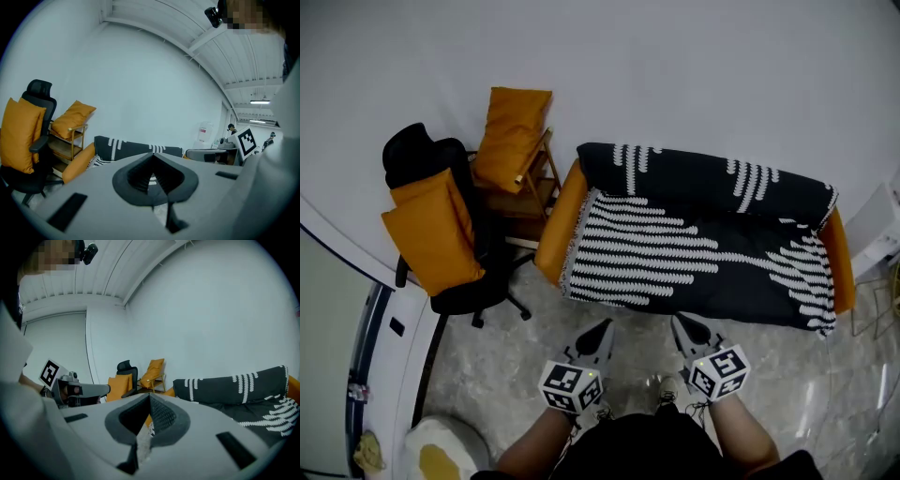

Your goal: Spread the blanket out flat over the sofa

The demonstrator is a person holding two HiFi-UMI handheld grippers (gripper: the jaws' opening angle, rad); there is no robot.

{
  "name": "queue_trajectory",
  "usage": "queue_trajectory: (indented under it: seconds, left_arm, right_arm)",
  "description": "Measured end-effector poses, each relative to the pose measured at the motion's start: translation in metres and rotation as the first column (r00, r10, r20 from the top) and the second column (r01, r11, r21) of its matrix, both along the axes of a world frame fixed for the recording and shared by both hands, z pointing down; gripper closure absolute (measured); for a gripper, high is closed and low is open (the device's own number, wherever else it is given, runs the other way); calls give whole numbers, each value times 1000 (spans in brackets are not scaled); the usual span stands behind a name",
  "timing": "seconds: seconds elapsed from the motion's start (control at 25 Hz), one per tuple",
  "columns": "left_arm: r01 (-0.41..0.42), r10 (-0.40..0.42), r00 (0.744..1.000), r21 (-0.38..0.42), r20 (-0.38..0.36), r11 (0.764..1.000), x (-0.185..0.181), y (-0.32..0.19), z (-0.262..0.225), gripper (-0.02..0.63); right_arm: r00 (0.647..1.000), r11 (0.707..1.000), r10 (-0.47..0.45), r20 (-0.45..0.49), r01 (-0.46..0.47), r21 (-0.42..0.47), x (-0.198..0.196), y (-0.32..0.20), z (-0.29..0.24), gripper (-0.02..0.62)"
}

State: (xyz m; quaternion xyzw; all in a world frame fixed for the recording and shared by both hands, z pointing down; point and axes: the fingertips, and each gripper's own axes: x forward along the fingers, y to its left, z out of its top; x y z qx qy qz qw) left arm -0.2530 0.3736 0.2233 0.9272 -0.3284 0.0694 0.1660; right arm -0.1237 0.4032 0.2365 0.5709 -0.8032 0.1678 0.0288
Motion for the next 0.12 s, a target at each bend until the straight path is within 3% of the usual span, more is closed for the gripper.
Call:
queue_trajectory:
  seconds: [0.12]
  left_arm:
    - [8,-8,1000,-1,-1,1000,1,3,0,600]
  right_arm:
    - [1000,1000,-3,-1,3,-2,4,4,0,592]
